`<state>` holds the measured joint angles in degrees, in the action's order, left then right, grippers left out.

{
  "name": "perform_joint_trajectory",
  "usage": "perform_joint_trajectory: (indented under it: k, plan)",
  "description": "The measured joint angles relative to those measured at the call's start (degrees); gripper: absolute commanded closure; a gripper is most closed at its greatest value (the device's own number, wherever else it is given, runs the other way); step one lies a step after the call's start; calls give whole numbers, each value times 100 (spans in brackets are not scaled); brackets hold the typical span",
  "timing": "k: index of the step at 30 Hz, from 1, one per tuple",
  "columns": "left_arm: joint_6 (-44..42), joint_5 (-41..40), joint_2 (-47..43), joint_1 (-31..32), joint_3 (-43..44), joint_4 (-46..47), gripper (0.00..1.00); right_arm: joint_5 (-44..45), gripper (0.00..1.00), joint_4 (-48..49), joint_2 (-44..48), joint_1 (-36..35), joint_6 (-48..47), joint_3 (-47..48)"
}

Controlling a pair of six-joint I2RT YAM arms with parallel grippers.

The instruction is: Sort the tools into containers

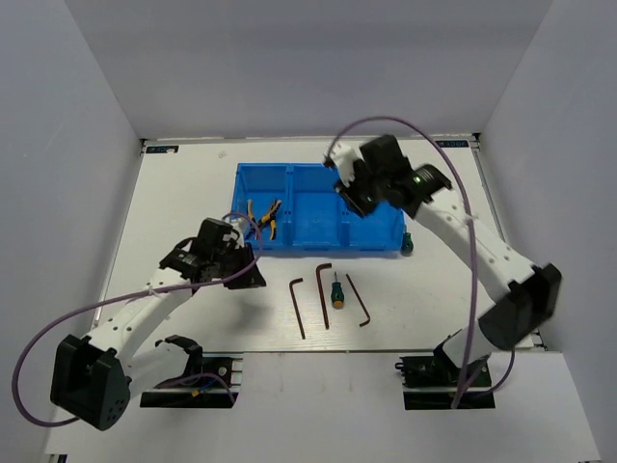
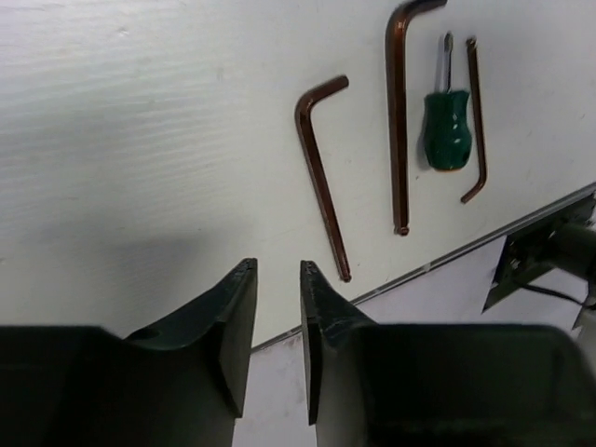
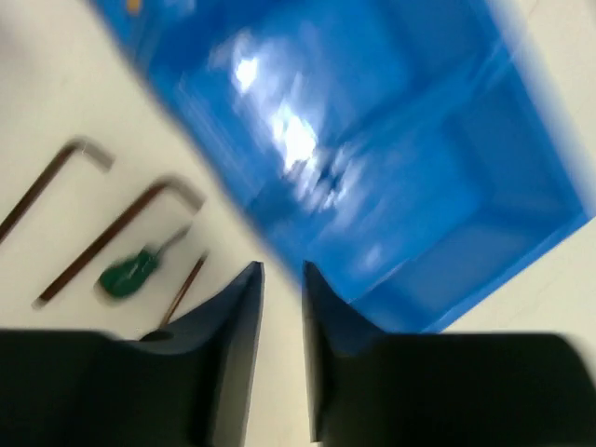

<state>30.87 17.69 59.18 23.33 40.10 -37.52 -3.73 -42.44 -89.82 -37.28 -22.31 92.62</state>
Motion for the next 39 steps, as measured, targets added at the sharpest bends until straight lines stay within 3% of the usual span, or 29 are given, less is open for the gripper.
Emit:
perform_joint_trajectory:
  k: [2,4,7,8,9,19,26,32,36,39]
  plan:
    - [4,-17,210,278,0,116,60,-66,84,-372,511,175,136,-699]
    - [28,-72,417,577,2,223,55,-120,84,-555,798,400,291,-1235]
    - [153,-317,741,1054,4,356,48,-114,60,-647,1095,955,544,-1915]
    - [201,-435,833,1185,4,369,46,-92,44,-682,1187,1172,640,-2096]
    - [264,-560,927,1316,4,389,46,-74,40,-717,1252,1360,752,-2218]
    - [859,-1917,1923,2170,348,636,45,-457,39,-678,1591,2870,1478,-2765]
    - [1161,-2649,2800,2671,1075,658,45,-796,39,-544,1626,3368,1749,-3023]
    - [1513,-3073,3077,2957,1147,555,45,-1056,39,-400,1644,3657,1882,-3165]
    - [1696,-3265,3368,3091,1241,435,49,-1196,39,-345,1644,3866,1928,-3167]
    - [1766,-3429,3563,3206,1423,367,60,-1294,40,-289,1644,3991,1956,-3167]
